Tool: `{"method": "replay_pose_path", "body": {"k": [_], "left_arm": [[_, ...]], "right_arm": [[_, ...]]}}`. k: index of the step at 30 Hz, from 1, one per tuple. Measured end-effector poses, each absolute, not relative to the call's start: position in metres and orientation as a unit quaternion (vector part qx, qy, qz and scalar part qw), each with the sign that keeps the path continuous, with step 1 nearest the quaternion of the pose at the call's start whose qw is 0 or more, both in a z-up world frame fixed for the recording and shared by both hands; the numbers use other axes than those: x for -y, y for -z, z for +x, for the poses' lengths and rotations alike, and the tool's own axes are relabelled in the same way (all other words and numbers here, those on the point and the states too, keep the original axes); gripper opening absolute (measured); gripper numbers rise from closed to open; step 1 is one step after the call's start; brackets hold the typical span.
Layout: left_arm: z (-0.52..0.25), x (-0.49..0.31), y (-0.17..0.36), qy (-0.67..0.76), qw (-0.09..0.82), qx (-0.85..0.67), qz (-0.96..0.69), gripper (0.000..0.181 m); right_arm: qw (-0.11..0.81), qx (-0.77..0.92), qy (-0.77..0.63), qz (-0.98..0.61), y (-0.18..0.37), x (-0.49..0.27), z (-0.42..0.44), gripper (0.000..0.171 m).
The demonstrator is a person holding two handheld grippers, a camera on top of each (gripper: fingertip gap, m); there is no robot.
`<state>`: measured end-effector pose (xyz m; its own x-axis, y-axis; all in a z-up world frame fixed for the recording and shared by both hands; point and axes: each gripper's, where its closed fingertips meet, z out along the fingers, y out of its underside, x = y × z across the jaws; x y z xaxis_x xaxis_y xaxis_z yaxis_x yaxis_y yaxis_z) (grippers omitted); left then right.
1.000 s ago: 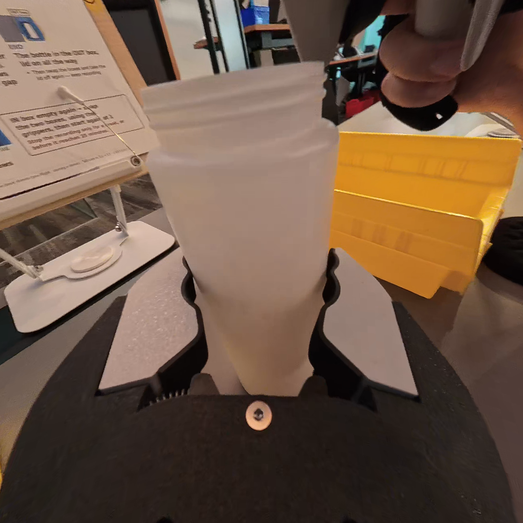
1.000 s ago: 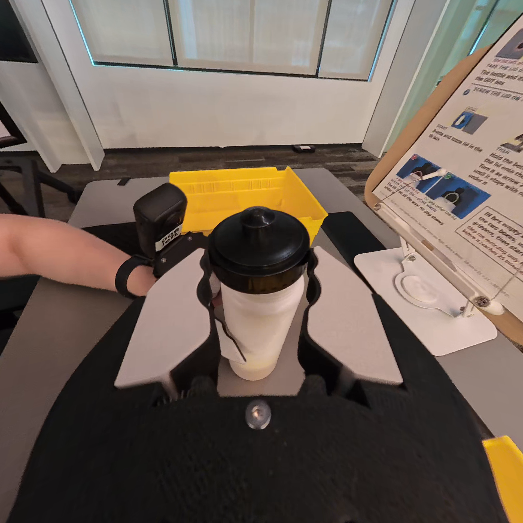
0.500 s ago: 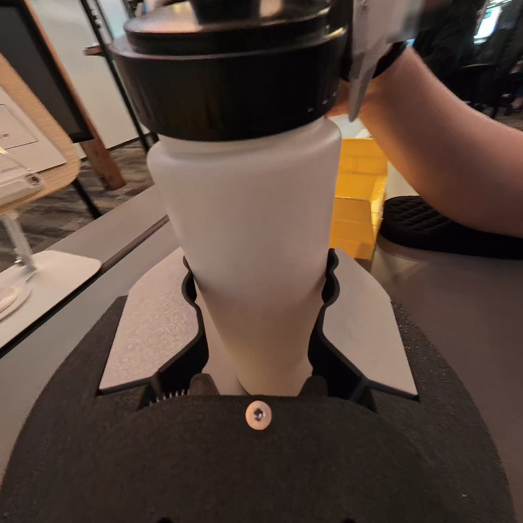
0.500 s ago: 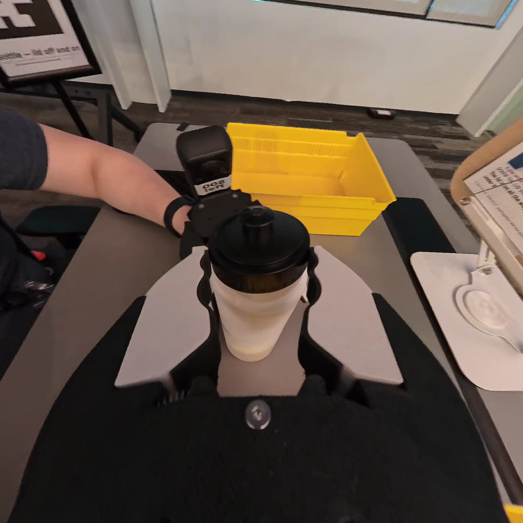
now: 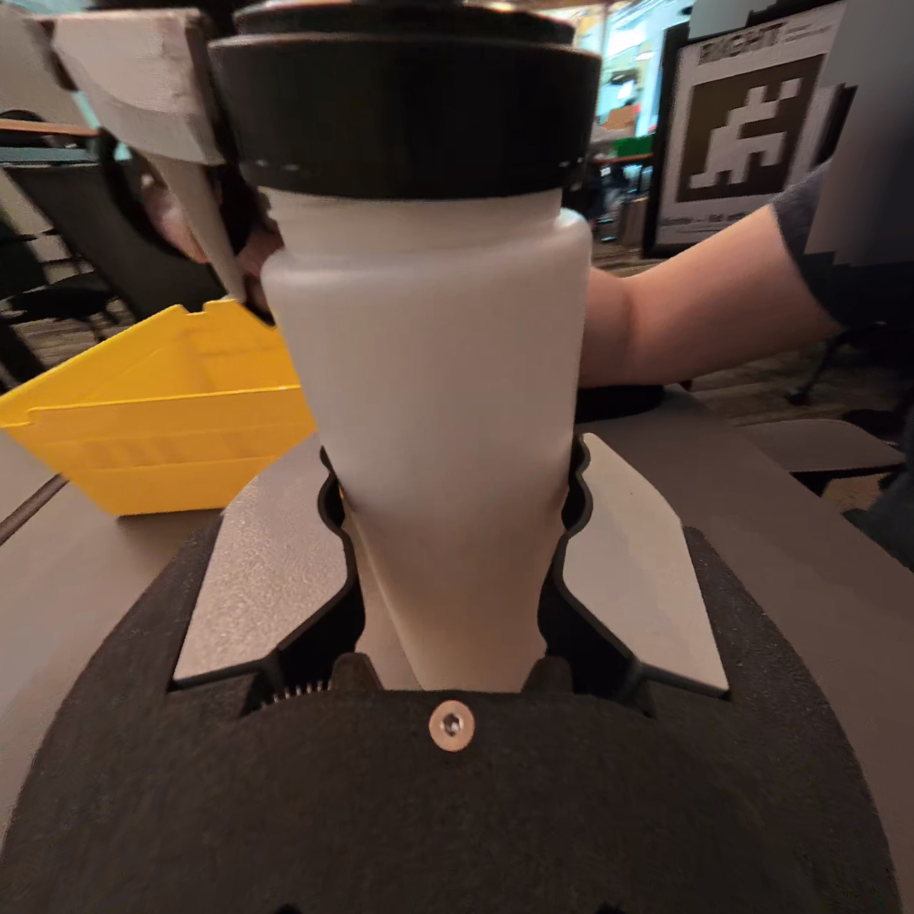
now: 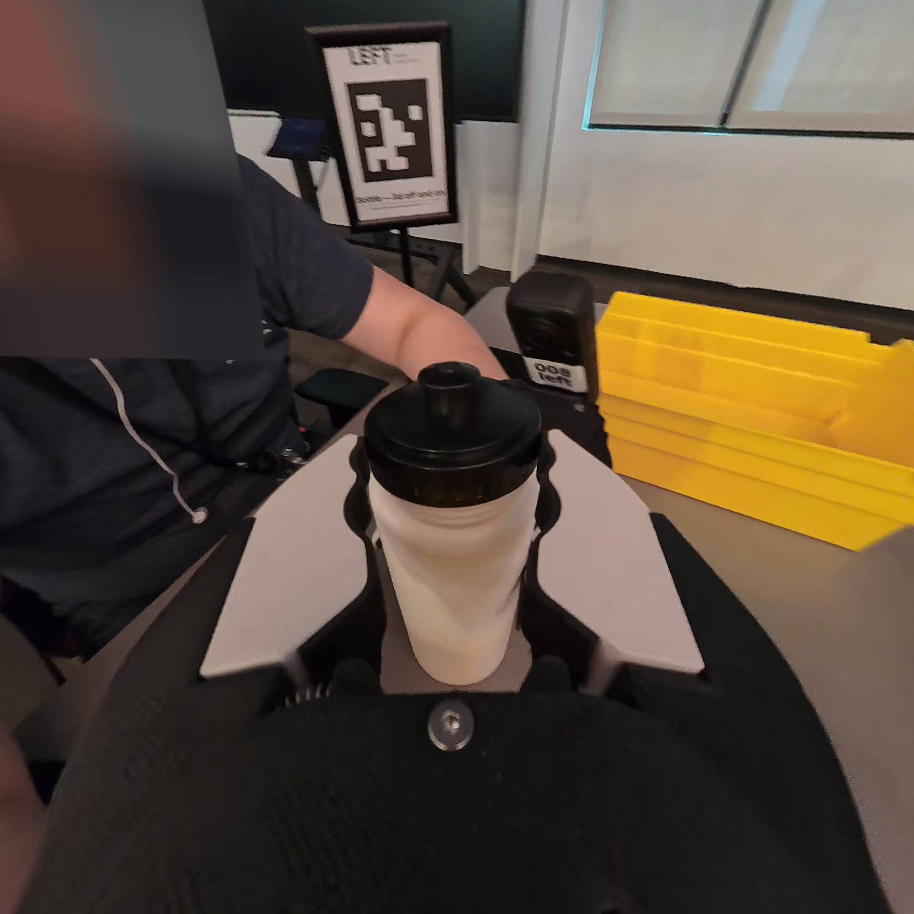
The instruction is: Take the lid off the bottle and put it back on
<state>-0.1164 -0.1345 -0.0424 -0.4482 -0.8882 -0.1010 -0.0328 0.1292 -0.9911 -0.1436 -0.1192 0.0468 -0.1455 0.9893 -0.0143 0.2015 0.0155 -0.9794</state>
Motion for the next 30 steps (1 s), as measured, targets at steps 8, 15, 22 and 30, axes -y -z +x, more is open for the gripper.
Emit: {"method": "replay_pose_path", "body": {"k": [8, 15, 22, 30], "left_arm": [[-0.118, 0.143, 0.042, 0.543, 0.391, -0.653, -0.355, 0.091], [-0.103, 0.124, 0.037, 0.47, 0.461, -0.621, -0.426, 0.099], [-0.106, 0.078, 0.04, 0.377, 0.515, -0.569, -0.519, 0.098], [-0.111, 0.06, 0.041, 0.316, 0.539, -0.538, -0.566, 0.098]], "right_arm": [[0.402, 0.6, -0.491, -0.487, -0.046, 0.13, -0.146, 0.067], [0.423, 0.589, -0.457, -0.514, -0.048, 0.12, -0.143, 0.066], [0.489, 0.485, -0.29, -0.665, -0.062, 0.071, -0.138, 0.088], [0.488, 0.426, -0.175, -0.742, -0.059, 0.059, -0.149, 0.088]]}}
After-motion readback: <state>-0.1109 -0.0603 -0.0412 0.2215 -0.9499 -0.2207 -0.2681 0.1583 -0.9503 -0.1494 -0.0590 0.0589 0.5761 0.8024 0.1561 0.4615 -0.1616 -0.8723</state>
